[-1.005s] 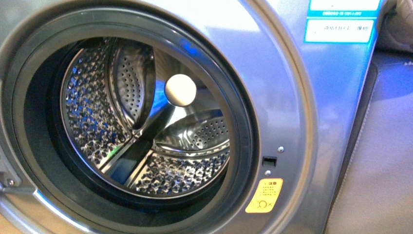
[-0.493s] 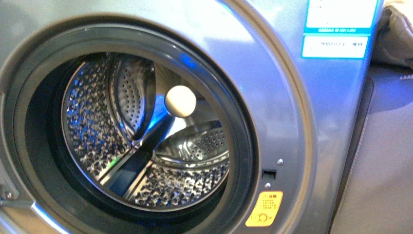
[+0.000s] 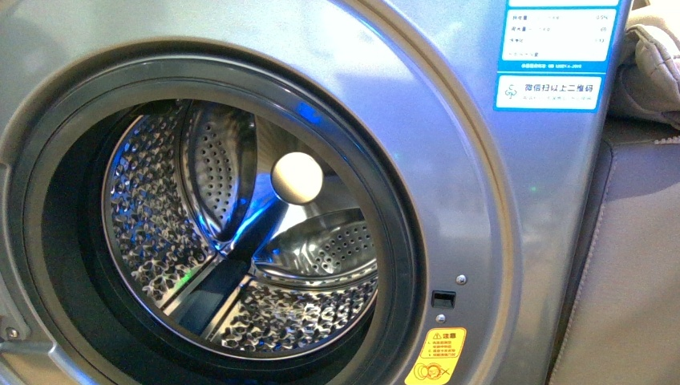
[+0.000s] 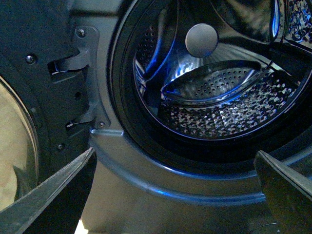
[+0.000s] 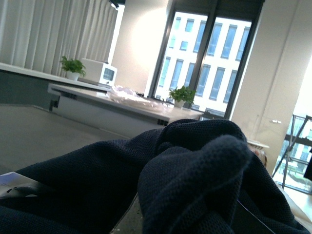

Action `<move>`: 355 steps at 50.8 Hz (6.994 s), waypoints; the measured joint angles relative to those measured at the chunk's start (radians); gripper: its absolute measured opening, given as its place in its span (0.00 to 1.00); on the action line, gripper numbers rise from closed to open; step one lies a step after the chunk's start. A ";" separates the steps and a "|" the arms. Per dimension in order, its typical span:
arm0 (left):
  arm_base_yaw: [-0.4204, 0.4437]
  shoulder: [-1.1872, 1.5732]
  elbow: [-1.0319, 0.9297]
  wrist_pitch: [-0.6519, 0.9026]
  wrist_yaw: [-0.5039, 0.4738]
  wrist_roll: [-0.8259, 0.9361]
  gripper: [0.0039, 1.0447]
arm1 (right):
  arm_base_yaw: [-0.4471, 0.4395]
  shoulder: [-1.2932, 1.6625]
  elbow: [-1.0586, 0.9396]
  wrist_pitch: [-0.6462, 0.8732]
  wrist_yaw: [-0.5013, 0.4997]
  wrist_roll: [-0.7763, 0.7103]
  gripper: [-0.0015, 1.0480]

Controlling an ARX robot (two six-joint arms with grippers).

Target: Put clothes into washing machine

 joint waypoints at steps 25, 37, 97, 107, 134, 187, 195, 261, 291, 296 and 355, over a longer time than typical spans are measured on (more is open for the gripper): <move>0.000 0.000 0.000 0.000 0.000 0.000 0.94 | 0.510 0.235 0.645 -0.568 0.244 -0.238 0.14; 0.000 0.000 0.000 0.000 0.000 0.000 0.94 | 0.576 0.269 0.658 -0.599 0.232 -0.238 0.14; 0.000 -0.001 0.000 0.000 0.000 0.000 0.94 | 0.794 0.181 0.297 -0.372 0.080 -0.077 0.14; 0.000 -0.001 0.000 0.000 0.000 0.000 0.94 | 0.830 0.160 0.278 -0.378 0.074 -0.088 0.14; 0.000 -0.001 0.000 0.000 0.000 0.000 0.94 | 0.826 0.153 0.277 -0.381 0.079 -0.097 0.14; 0.130 0.045 0.002 0.103 0.325 -0.137 0.94 | 0.826 0.153 0.277 -0.381 0.080 -0.097 0.14; 0.256 0.227 0.079 0.280 0.573 -0.237 0.94 | 0.826 0.153 0.277 -0.381 0.080 -0.097 0.14; -0.085 1.217 0.735 0.990 1.147 -0.382 0.94 | 0.826 0.153 0.277 -0.381 0.080 -0.097 0.14; -0.309 1.407 0.882 0.806 1.012 -0.135 0.94 | 0.826 0.153 0.277 -0.381 0.079 -0.097 0.14; -0.352 1.445 0.906 0.838 0.951 -0.133 0.94 | 0.826 0.153 0.277 -0.381 0.080 -0.097 0.14; -0.626 1.593 1.048 0.943 0.624 -0.134 0.94 | 0.826 0.153 0.277 -0.381 0.083 -0.100 0.14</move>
